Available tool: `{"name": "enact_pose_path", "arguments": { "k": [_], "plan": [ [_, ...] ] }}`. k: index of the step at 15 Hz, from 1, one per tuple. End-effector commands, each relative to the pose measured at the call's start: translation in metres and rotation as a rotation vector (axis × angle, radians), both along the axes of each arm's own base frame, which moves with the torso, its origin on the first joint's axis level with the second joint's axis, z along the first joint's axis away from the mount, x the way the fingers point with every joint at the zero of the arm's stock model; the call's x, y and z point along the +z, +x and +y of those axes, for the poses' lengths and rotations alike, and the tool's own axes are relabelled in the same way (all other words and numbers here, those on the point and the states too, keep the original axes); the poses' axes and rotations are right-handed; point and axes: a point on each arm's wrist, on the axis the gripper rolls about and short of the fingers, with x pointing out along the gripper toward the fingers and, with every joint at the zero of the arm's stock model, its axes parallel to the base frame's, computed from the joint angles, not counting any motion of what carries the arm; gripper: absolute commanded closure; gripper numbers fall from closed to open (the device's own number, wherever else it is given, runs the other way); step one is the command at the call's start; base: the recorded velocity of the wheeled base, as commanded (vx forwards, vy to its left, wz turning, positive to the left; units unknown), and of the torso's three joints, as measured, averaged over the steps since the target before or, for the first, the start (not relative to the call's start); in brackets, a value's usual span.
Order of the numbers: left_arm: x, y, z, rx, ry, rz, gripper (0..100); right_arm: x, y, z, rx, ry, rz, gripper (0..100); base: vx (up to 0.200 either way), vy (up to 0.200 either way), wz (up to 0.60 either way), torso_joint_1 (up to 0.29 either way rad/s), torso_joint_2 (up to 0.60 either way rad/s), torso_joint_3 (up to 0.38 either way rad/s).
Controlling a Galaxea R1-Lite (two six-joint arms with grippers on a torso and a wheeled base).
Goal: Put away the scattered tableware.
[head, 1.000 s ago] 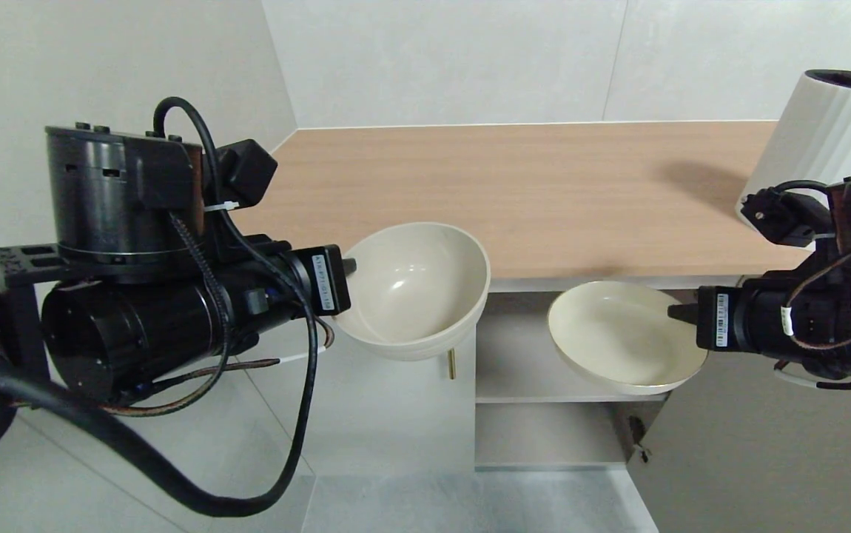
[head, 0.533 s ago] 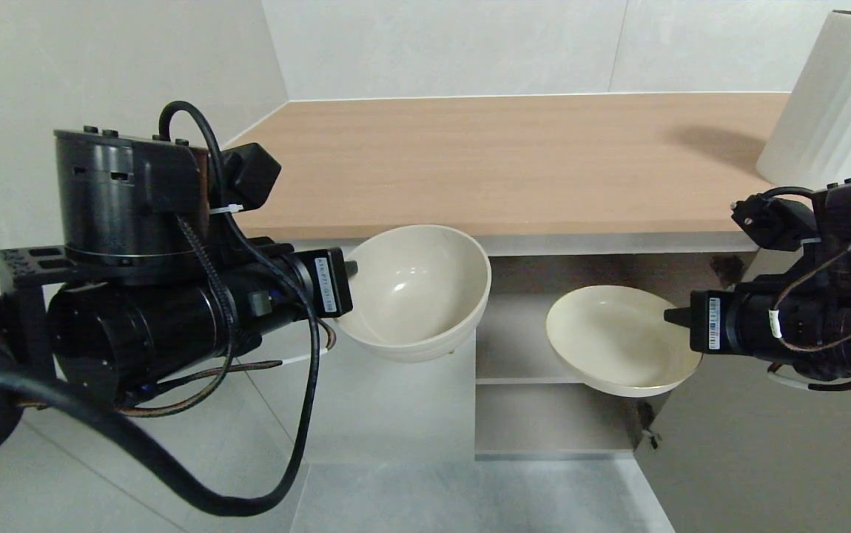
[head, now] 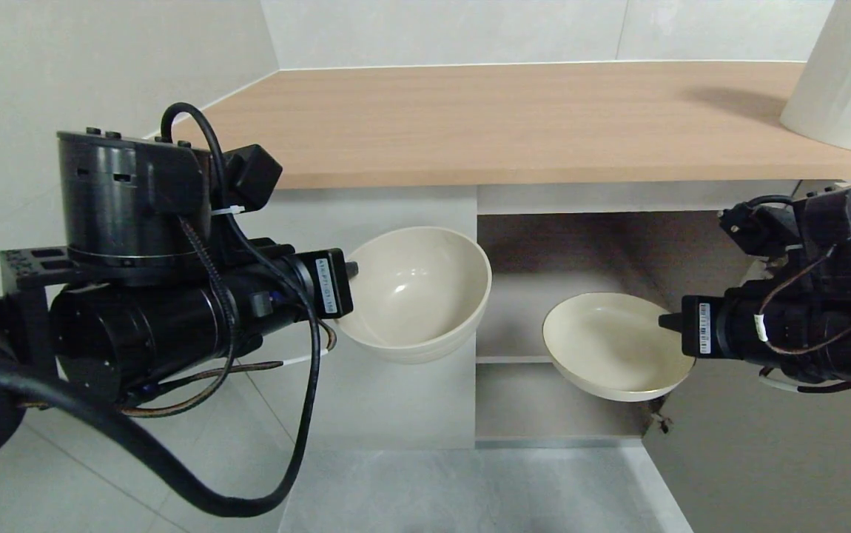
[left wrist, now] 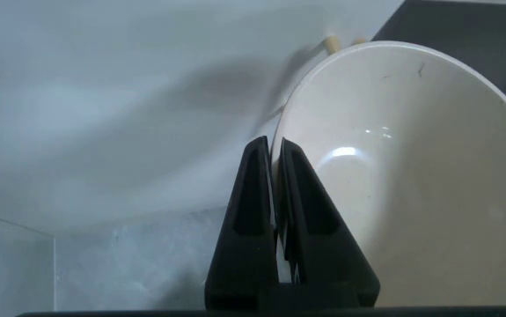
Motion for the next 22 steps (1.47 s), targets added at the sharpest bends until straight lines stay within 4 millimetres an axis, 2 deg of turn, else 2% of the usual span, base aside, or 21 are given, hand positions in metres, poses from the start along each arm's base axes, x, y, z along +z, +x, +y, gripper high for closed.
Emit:
{"name": "enact_pose_path", "arguments": {
  "k": [1,4,7,11,16,22],
  "plan": [
    [0.0,0.0,0.0,0.001,0.0,0.001,100,-0.003,0.002,0.001,-0.001,-0.005,0.009,100,0.0,0.0,0.0,-0.032,0.06,0.032],
    [0.0,0.0,0.0,0.001,0.0,0.001,100,-0.007,0.005,0.003,-0.001,-0.013,0.022,100,0.0,0.0,0.0,0.0,0.0,0.0],
    [-0.001,0.001,0.0,0.001,0.001,0.002,100,-0.038,0.025,0.014,0.007,-0.079,0.121,100,0.0,0.0,0.0,0.0,0.0,0.0],
    [-0.001,0.001,0.0,0.001,0.001,0.002,100,-0.089,0.073,0.029,-0.021,-0.085,0.128,100,0.0,0.0,0.0,0.0,0.0,0.0],
    [-0.004,0.001,-0.004,-0.007,0.008,0.012,100,-0.142,0.129,0.021,-0.194,-0.09,0.02,100,0.0,0.0,0.0,0.0,0.0,0.0],
    [-0.005,0.001,-0.004,-0.009,0.009,0.013,100,-0.166,0.176,0.007,-0.339,-0.061,-0.01,100,0.0,0.0,0.0,0.0,0.0,0.0]
  ]
}}
